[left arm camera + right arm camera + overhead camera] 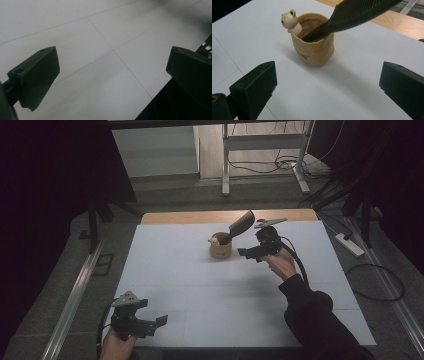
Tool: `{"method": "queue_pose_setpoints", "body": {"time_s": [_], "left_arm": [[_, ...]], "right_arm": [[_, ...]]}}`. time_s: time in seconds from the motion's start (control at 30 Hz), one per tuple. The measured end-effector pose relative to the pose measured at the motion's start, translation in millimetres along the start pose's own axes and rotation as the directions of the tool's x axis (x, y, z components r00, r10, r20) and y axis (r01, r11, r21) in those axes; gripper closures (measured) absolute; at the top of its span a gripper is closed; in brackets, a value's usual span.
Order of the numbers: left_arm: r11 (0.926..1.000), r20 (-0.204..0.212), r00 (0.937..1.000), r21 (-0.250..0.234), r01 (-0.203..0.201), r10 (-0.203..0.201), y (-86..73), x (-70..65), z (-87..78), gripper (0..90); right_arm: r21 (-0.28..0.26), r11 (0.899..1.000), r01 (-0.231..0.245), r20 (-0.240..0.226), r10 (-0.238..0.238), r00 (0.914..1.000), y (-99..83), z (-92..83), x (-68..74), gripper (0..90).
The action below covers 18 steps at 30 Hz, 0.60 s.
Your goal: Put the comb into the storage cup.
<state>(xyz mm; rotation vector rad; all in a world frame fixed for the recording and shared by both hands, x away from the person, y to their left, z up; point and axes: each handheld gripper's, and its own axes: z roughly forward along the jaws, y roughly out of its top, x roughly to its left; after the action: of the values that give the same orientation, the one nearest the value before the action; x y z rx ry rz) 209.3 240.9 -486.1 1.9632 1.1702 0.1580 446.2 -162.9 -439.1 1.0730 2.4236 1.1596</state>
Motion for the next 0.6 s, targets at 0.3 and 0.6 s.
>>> {"method": "queue_pose_setpoints", "body": {"time_s": [0.3, 0.6], "left_arm": [[1.0, 0.008, 1.0, -0.007, 0.002, -0.002, -0.4, 0.4, -0.9, 0.0], [0.9999, 0.015, 0.9999, -0.016, 0.005, -0.005, -0.9, 1.1, -1.8, 0.0]], "right_arm": [[0.01, 1.0, 0.005, 0.01, -0.005, 0.9999, -7.4, 1.5, 0.4, 0.4], [0.014, 1.0, -0.002, 0.007, 0.002, 1.0, -14.8, -0.9, 2.1, 0.0]]}}
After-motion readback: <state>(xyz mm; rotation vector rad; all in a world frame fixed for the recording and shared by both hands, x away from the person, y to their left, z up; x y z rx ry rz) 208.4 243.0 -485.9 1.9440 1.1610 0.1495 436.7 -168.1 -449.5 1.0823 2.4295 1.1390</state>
